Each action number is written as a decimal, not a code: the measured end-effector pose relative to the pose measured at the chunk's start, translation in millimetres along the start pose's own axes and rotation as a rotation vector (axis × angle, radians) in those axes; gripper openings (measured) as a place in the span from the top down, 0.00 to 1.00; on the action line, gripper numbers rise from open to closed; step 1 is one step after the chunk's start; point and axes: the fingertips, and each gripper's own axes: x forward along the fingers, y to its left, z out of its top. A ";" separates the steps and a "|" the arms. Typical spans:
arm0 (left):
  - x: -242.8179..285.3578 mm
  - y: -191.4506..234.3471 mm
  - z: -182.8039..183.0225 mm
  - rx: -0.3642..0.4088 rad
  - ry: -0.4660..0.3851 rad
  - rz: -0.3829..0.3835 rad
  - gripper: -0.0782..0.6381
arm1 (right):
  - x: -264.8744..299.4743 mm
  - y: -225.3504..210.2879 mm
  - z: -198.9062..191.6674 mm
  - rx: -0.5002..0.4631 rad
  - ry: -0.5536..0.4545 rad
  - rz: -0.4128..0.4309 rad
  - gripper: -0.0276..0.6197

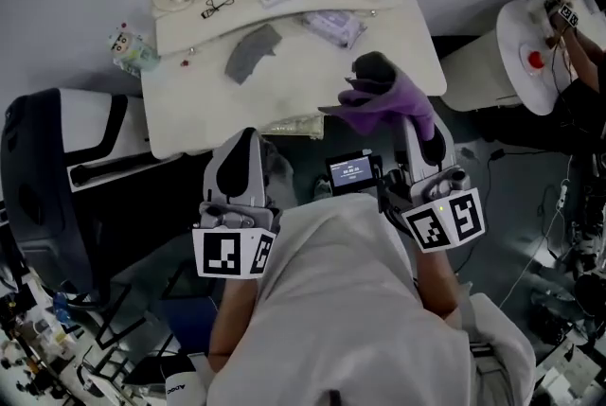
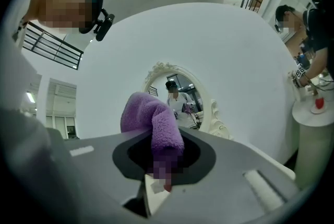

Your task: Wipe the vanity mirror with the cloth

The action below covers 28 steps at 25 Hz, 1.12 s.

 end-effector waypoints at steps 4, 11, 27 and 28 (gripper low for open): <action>-52.1 -24.6 -17.4 0.005 0.037 0.105 0.89 | -41.0 -2.6 -15.6 0.057 0.048 0.044 0.87; -90.6 -36.2 -10.1 0.049 0.029 0.079 0.89 | -93.1 22.9 -11.8 0.048 0.027 0.043 0.87; -271.4 26.4 -27.9 -0.050 0.005 -0.087 0.89 | -216.4 196.3 -93.9 0.044 0.090 -0.276 0.87; -279.6 24.5 -29.1 -0.053 0.004 -0.091 0.89 | -227.1 205.4 -95.1 0.043 0.099 -0.281 0.87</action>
